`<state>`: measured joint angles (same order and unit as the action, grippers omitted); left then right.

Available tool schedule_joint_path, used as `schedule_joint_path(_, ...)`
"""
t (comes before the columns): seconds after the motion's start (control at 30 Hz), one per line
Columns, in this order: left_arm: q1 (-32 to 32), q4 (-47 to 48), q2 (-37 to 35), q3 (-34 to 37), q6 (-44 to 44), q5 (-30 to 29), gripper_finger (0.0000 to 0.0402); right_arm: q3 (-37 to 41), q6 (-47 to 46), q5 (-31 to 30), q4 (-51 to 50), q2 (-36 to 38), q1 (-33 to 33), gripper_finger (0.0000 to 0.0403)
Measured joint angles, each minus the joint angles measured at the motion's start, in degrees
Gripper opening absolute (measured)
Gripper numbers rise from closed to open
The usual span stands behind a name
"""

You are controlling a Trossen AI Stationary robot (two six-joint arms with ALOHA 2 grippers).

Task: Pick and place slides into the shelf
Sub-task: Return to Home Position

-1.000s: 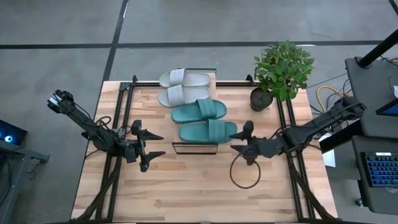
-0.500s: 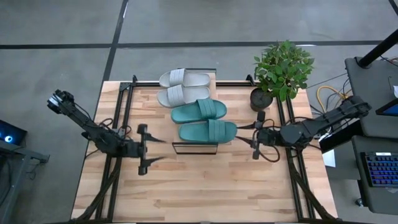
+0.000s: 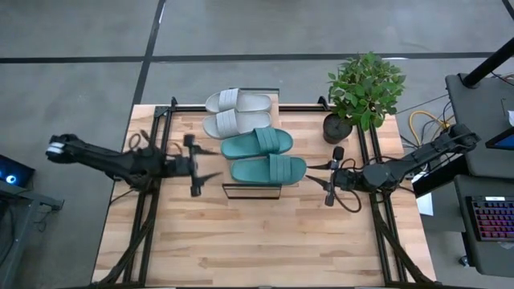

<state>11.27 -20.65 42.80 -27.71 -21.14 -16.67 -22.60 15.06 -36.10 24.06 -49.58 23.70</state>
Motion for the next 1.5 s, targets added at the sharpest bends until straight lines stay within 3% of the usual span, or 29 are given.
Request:
schedule_joint_path(0.13,-0.9,5.4,-7.0,0.1,-5.0,-0.1,0.0244,-0.2,0.1,0.0,-0.1,0.1,0.0,0.0115)
schedule_joint_path(0.23,-1.2,11.7,-12.8,0.4,-6.2,0.2,0.0215,-0.1,0.0,0.0,-0.2,0.0,0.0,0.0112)
schedule_joint_path(0.53,-6.0,12.0,-22.5,8.8,-5.9,7.5,0.0029,-0.1,-1.6,0.0,-0.8,-0.1,0.0,0.0113)
schedule_joint_path(0.6,-7.0,11.8,-24.4,10.2,-4.0,8.5,0.0009,-0.1,-2.0,0.0,-0.9,-0.1,0.0,0.0110)
schedule_joint_path(0.8,-7.5,17.1,-31.7,15.7,1.5,9.1,0.0002,-0.1,-1.9,0.0,-1.1,-0.1,0.0,0.0111)
schedule_joint_path(1.03,-7.6,14.2,-41.3,22.3,4.2,11.2,0.0000,0.0,-1.7,0.0,-1.2,-0.1,0.0,0.0107)
schedule_joint_path(1.27,-7.6,15.0,-39.9,26.6,11.4,13.3,0.0000,0.5,-2.0,0.0,-1.3,-0.4,0.0,0.0109)
schedule_joint_path(1.5,-8.5,19.2,-41.3,27.2,12.8,13.7,0.0000,0.6,-2.5,0.0,-1.3,-0.5,0.0,0.0109)
